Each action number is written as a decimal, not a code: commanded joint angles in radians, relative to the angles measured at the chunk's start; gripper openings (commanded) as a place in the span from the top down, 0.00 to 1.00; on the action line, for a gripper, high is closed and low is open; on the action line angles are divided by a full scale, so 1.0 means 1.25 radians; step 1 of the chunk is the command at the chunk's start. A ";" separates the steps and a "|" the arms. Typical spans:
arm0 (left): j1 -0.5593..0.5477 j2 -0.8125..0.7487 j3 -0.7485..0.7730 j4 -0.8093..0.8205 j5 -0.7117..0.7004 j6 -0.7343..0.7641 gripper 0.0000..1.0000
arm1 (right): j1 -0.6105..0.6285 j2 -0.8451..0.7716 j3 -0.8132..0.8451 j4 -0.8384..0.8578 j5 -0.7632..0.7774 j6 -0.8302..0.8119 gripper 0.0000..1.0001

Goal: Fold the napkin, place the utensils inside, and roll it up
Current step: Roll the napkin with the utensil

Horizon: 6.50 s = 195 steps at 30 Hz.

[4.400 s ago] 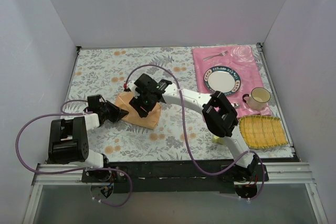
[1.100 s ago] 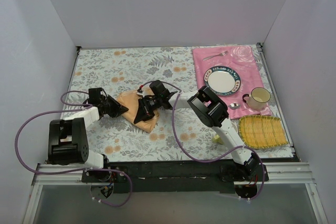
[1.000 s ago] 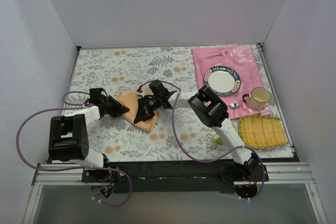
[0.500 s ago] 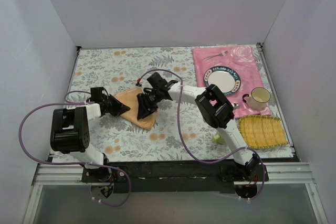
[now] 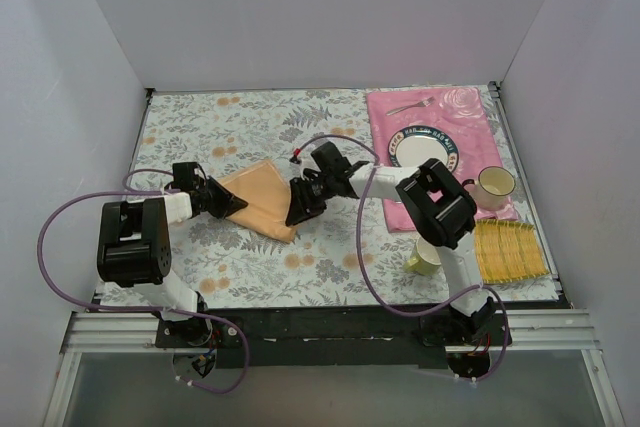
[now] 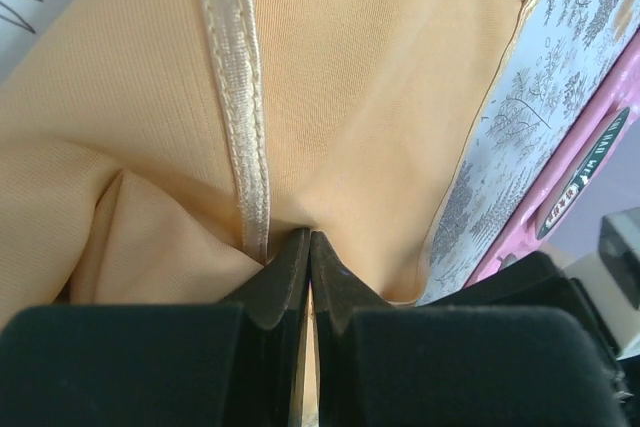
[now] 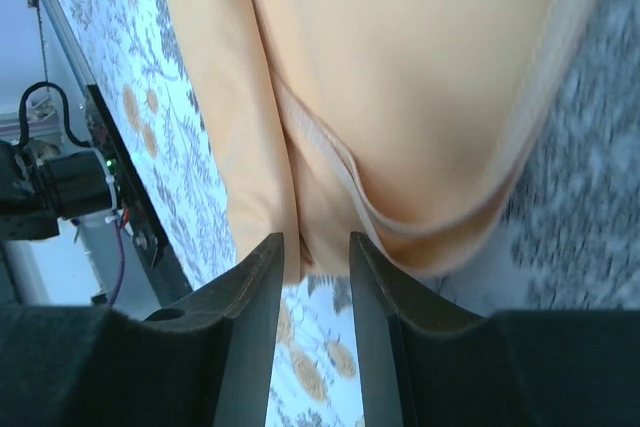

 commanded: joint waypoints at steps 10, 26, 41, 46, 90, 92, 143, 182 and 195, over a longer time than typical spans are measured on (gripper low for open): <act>0.001 0.035 -0.030 -0.051 -0.058 0.053 1.00 | 0.043 -0.098 -0.094 0.109 0.097 0.087 0.59; -0.003 0.004 -0.027 -0.064 -0.054 0.069 1.00 | 0.026 0.145 0.286 -0.080 0.212 -0.046 0.75; -0.003 -0.006 -0.046 -0.014 -0.044 0.052 1.00 | 0.020 -0.044 -0.133 0.036 0.452 0.096 0.90; -0.004 -0.003 -0.040 -0.017 -0.041 0.058 1.00 | 0.023 -0.051 -0.097 0.002 0.454 0.011 0.89; -0.003 -0.040 0.120 -0.231 -0.110 0.096 0.92 | 0.318 0.050 0.161 -0.180 0.566 -0.374 0.80; -0.003 -0.117 0.123 -0.242 -0.145 0.077 0.80 | 0.318 0.069 0.177 -0.187 0.543 -0.310 0.84; -0.122 -0.137 0.046 -0.389 -0.376 -0.028 0.96 | 0.134 0.052 -0.038 0.228 -0.030 0.284 0.77; -0.120 -0.004 0.177 -0.591 -0.184 -0.029 1.00 | 0.444 0.031 0.091 0.022 0.962 -0.436 0.46; -0.116 -0.030 0.193 -0.490 -0.228 0.090 0.72 | 0.411 0.032 0.121 -0.062 0.759 -0.354 0.99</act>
